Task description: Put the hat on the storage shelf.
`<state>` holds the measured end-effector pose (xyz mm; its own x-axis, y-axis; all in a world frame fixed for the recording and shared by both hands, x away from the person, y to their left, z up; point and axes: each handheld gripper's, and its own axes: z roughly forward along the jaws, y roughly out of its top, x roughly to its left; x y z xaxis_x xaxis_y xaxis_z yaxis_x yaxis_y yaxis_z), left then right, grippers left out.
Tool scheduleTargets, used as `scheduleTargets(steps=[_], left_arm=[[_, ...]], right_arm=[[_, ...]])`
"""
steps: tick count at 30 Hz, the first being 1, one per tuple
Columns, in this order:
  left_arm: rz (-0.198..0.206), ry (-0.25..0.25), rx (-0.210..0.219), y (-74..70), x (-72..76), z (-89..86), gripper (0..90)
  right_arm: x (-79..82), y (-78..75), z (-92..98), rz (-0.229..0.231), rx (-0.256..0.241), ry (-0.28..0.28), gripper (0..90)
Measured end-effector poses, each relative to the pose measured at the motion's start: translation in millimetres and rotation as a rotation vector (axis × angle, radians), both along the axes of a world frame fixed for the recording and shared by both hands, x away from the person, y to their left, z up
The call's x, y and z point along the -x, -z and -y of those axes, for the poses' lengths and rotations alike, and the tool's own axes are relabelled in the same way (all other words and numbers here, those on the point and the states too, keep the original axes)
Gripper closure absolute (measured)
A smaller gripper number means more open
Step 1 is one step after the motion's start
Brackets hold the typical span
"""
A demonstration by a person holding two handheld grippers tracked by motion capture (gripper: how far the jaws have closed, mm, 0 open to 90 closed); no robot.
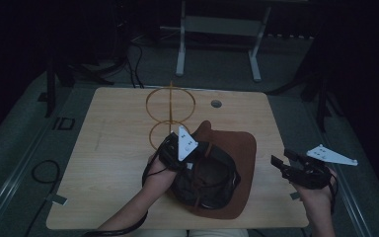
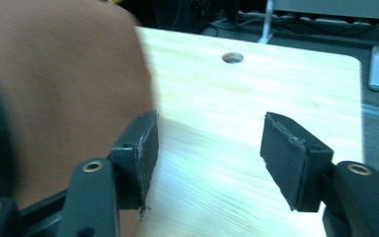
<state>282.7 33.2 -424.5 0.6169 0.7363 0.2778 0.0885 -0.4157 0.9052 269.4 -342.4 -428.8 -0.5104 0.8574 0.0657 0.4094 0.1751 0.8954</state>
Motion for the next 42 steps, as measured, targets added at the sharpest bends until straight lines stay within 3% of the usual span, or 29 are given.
scheduleTargets(steps=[4, 5, 6, 8, 9, 10, 12, 13, 15, 16, 17, 20, 22, 27, 31, 33, 35, 37, 42], left_arm=[[0.013, 0.040, -0.004, -3.4, 7.2, -9.1, 86.9], [0.024, 0.094, 0.008, -3.8, 10.7, -14.5, 86.8], [0.024, 0.094, 0.008, -3.8, 10.7, -14.5, 86.9], [0.043, 0.131, 0.018, -3.8, 14.1, -19.8, 86.8], [0.058, 0.164, 0.036, -3.5, 15.1, -23.4, 86.9], [0.068, 0.174, 0.041, -3.3, 15.7, -26.1, 86.9], [0.081, 0.230, 0.077, -2.4, 15.4, -31.7, 86.8], [0.086, 0.234, 0.085, -1.8, 15.4, -33.2, 86.8], [0.095, 0.280, 0.105, -1.3, 15.0, -36.4, 86.8], [0.095, 0.280, 0.105, -1.3, 15.0, -36.4, 86.8], [0.126, 0.370, 0.140, -1.0, 18.2, -38.2, 86.8], [0.148, 0.454, 0.157, -2.2, 24.0, -34.4, 86.8], [0.154, 0.482, 0.155, -3.0, 26.8, -29.0, 86.8], [0.172, 0.512, 0.159, -2.7, 29.6, -18.1, 86.7], [0.166, 0.519, 0.168, -5.0, 29.3, -14.5, 86.7], [0.176, 0.535, 0.167, -4.6, 30.8, -10.7, 86.6], [0.190, 0.547, 0.154, -3.4, 32.7, -5.7, 86.5], [0.189, 0.567, 0.170, -2.9, 33.5, -2.2, 86.4], [0.192, 0.543, 0.155, -2.5, 33.0, 3.3, 85.7]], right_arm=[[-11.8, 12.5, 5.2, -0.030, 0.011, -0.011, 44.9], [-14.0, 14.3, 4.2, -0.036, 0.012, -0.022, 45.1], [-14.0, 14.3, 4.2, -0.036, 0.012, -0.022, 45.1], [-17.2, 16.3, 0.7, -0.038, 0.014, -0.052, 48.9], [-18.6, 17.0, -5.6, -0.034, 0.002, -0.093, 49.1], [-18.6, 17.0, -5.6, -0.034, 0.002, -0.093, 49.1], [-17.9, 17.3, -20.5, -0.023, -0.011, -0.185, 48.2], [-17.5, 17.3, -26.5, -0.023, -0.013, -0.218, 46.7], [-16.5, 17.1, -32.5, -0.021, -0.023, -0.251, 46.8], [-16.5, 17.1, -32.5, -0.021, -0.023, -0.251, 46.8], [-15.0, 16.3, -51.3, -0.020, -0.031, -0.351, 47.4], [-12.1, 14.4, -70.6, -0.013, -0.027, -0.438, 47.3], [-8.5, 13.3, -83.2, -0.014, -0.045, -0.495, 47.4], [2.0, 8.5, -108.4, 0.015, -0.074, -0.621, 46.7], [2.4, 4.5, -110.9, 0.039, -0.129, -0.668, 46.7], [2.6, 3.1, -110.7, 0.054, -0.180, -0.701, 46.7], [3.9, 1.4, -112.9, 0.082, -0.189, -0.709, 46.6], [3.6, 0.5, -117.0, 0.081, -0.185, -0.720, 44.7], [3.9, -0.3, -124.3, 0.089, -0.192, -0.734, 44.1]])
